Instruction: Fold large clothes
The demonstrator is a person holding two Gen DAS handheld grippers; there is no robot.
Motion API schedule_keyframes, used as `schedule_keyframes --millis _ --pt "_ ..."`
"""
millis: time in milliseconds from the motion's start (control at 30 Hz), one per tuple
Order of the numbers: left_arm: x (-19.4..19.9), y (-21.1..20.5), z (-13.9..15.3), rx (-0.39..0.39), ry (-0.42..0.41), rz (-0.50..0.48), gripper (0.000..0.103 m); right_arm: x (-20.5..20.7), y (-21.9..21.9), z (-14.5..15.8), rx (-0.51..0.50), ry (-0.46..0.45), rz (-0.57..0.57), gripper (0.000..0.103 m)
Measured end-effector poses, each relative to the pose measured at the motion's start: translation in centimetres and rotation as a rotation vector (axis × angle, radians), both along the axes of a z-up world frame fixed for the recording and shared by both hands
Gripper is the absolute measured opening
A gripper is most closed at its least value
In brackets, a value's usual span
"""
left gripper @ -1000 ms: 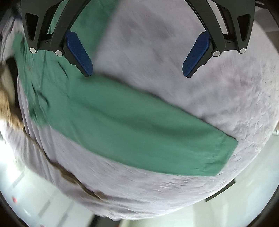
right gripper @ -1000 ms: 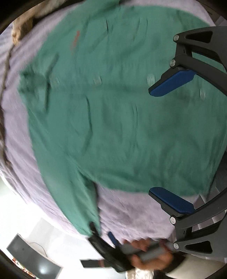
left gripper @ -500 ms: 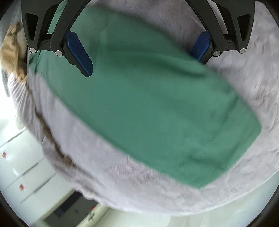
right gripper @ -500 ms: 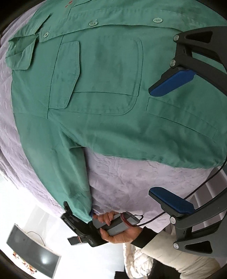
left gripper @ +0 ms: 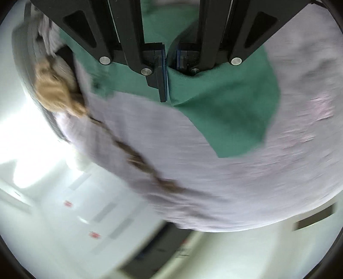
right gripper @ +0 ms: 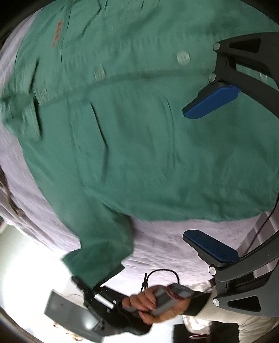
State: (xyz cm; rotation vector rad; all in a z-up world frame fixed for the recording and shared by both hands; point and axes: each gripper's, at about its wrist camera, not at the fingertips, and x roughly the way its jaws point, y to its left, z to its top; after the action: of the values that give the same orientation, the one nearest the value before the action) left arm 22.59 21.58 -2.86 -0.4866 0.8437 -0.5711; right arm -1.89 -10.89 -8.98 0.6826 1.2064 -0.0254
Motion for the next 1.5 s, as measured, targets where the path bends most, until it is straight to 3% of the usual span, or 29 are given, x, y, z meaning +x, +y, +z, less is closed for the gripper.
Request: schedule_keyframes --millis 133,233,333,367,467,500,567,600,733,833,1033,1100,1200,1300,1333,1367,1400,1467,1500 --pt "-2.0 -10.1 3.6 -0.023 -0.074 -0.207 0.007 -1.9 -6.0 0.8 0.002 -0.027 -0.113 0.103" --pt "-4.3 -19.3 4.2 0.025 -0.111 -0.353 0.007 -3.8 -11.0 0.9 -0.036 -0.017 -0.188 0.103" --pt "-6.5 -28.1 1.7 0.13 -0.104 -0.47 0.007 -5.2 -14.7 0.0 -0.033 0.001 -0.242 0.103" --pt "-7.8 -30.9 0.5 0.202 -0.103 -0.502 0.008 -5.6 -15.9 -0.4 -0.031 0.012 -0.257 0.103" --pt "-10.2 -35.5 -3.1 0.37 -0.077 -0.545 0.008 -6.3 -18.3 -1.6 -0.018 0.027 -0.276 0.103" --pt "-10.7 -36.2 -3.9 0.41 -0.071 -0.551 0.014 -6.3 -18.6 -1.8 -0.022 0.032 -0.275 0.103" --pt "-11.9 -36.3 -5.1 0.457 -0.065 -0.539 0.055 -6.1 -19.3 -1.4 -0.038 0.029 -0.261 0.103" --pt "-12.4 -35.6 -5.2 0.459 -0.069 -0.524 0.081 -5.8 -19.5 -1.3 -0.051 0.026 -0.245 0.103" --pt "-13.3 -33.1 -3.9 0.504 -0.111 -0.492 0.084 -3.0 -17.9 0.1 -0.169 0.004 -0.124 0.103" --pt "-13.8 -28.7 -2.8 0.598 -0.146 -0.366 0.084 0.4 -14.8 1.3 -0.282 -0.029 0.003 0.103" --pt "-13.2 -19.9 -5.8 0.832 -0.038 -0.184 0.084 7.4 -6.3 0.5 -0.596 -0.086 0.332 0.103" --pt "-12.9 -18.6 -7.2 0.87 0.005 -0.16 0.084 9.1 -4.5 -0.2 -0.62 -0.105 0.378 0.103" --pt "-12.2 -17.9 -8.4 0.881 0.032 -0.121 0.084 11.6 -3.9 -1.1 -0.54 -0.117 0.336 0.103" --pt "-11.4 -18.6 -9.2 0.882 0.026 -0.076 0.084 13.5 -2.8 -3.3 -0.563 -0.058 0.304 0.102" --pt "-11.1 -18.9 -9.5 0.891 0.024 -0.058 0.084 14.3 -2.6 -4.2 -0.607 -0.025 0.304 0.098" --pt "-10.9 -19.1 -9.7 0.895 0.025 -0.032 0.084 14.8 -2.3 -5.1 -0.648 -0.001 0.31 0.08" --pt "-10.6 -19.1 -9.8 0.894 0.029 -0.008 0.084 14.6 -2.4 -5.0 -0.647 -0.015 0.319 0.051" --pt "-10.1 -18.5 -9.8 0.877 0.045 0.057 0.084 14.2 -3.2 -3.8 -0.692 -0.032 0.295 0.018" --pt "-9.8 -18.0 -9.7 0.873 0.049 0.085 0.084 13.6 -4.6 -2.5 -0.655 -0.065 0.246 0.018"
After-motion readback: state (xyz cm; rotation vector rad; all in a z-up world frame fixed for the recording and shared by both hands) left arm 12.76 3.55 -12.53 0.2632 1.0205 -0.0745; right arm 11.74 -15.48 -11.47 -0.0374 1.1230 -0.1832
